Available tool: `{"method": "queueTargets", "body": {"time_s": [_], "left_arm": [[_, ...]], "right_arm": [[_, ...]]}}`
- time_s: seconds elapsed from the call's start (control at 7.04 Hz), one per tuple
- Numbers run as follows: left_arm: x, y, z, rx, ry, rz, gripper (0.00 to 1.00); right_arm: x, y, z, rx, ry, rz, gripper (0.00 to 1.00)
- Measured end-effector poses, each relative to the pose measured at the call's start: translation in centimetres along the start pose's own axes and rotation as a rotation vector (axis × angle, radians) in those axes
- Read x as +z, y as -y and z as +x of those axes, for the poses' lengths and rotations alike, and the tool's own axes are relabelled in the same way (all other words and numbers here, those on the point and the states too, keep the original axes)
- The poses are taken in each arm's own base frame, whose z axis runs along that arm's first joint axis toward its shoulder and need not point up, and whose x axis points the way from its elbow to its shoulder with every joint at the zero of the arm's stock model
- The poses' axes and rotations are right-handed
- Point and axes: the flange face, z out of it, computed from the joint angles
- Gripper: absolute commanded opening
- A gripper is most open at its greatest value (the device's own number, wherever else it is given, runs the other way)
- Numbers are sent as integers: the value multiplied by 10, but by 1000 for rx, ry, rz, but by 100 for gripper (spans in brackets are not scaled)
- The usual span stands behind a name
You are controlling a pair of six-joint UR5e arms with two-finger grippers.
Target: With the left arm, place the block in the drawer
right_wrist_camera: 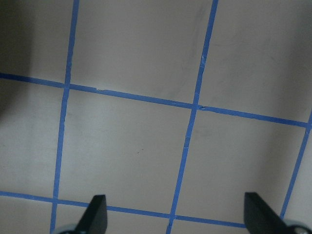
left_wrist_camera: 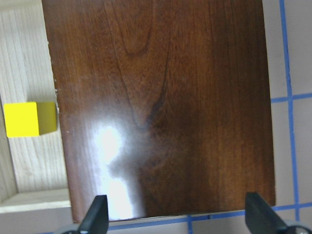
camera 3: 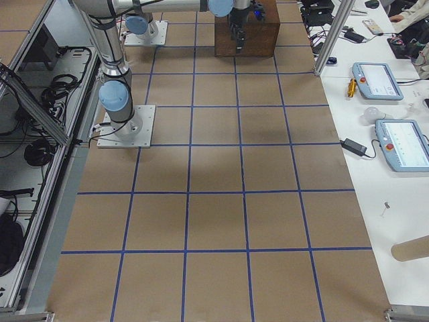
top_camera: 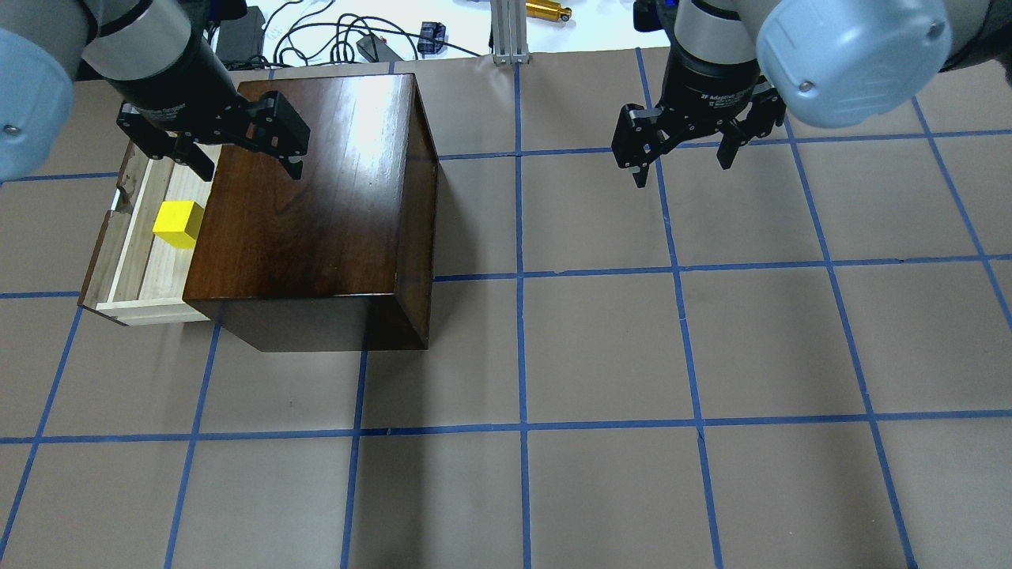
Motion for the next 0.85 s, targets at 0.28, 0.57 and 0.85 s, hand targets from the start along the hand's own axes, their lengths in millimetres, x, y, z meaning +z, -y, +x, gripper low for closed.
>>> {"method": "queueTargets", "body": {"time_s": [0.28,0.57,0.85], "left_arm": [[0,-3,4,-38,12,-6,100],[1,-3,4,-41,14,-10,100],[1,-3,5,-39,15,-10,100]], "right_arm": [[0,0,0,-1,0,0,100],[0,0,0,0,0,0,100],[0,0,0,-1,0,0,100]]}}
